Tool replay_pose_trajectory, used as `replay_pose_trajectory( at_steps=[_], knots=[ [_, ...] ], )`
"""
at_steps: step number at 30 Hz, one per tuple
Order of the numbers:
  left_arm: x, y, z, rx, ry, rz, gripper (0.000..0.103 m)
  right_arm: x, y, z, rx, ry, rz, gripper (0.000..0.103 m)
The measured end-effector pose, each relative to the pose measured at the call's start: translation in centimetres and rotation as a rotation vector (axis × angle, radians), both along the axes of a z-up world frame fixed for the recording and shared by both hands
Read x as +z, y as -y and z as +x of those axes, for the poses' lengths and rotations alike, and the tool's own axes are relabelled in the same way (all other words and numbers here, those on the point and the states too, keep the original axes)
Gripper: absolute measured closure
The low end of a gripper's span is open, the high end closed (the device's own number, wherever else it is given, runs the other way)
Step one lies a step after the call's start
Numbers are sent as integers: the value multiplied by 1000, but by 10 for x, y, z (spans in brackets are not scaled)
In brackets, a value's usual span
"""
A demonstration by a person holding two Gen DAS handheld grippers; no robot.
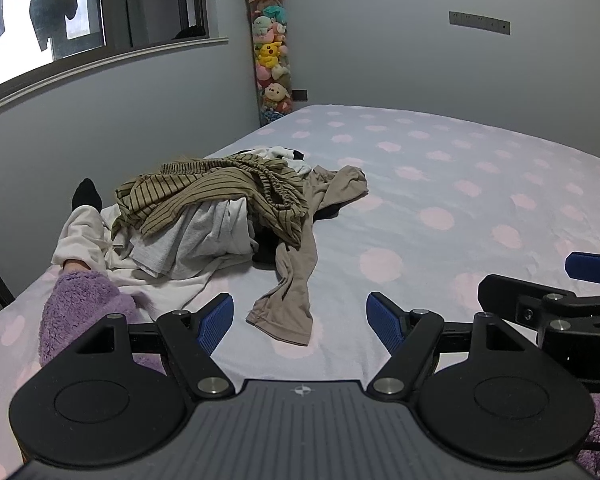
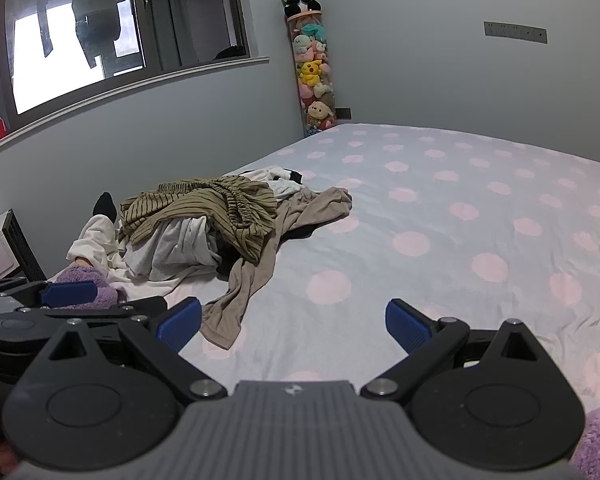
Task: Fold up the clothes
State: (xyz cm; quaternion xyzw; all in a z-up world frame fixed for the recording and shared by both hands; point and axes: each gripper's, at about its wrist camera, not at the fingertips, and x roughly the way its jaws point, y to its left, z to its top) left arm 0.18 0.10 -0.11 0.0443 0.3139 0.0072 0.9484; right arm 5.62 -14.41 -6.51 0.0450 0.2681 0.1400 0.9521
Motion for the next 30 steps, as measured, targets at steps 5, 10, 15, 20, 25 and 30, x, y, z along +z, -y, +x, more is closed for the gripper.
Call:
replay_pose_trajectory(
  at_steps=[5,10,15,20,25,30],
  knots=[
    [0,-2,0,-1,-9,-5,31,0,-1,-1,2,0,-5,4],
    [-1,-3,1,2,-15,-12,31,1,-2,0,4,-1,-13,4],
    [-3,-3,1,3,-21,-20,31,1,-2,0,5,0,-19,4],
    [-4,-3,1,4,-28,-24,31,-1,-3,2,5,-7,-15,4],
    [-5,-4,3,6,-35,-26,31,-3,-4,3,5,-14,-13,4],
    [-7,-5,4,9,-44,-28,31,-6,-4,5,7,-25,-9,4]
  ],
)
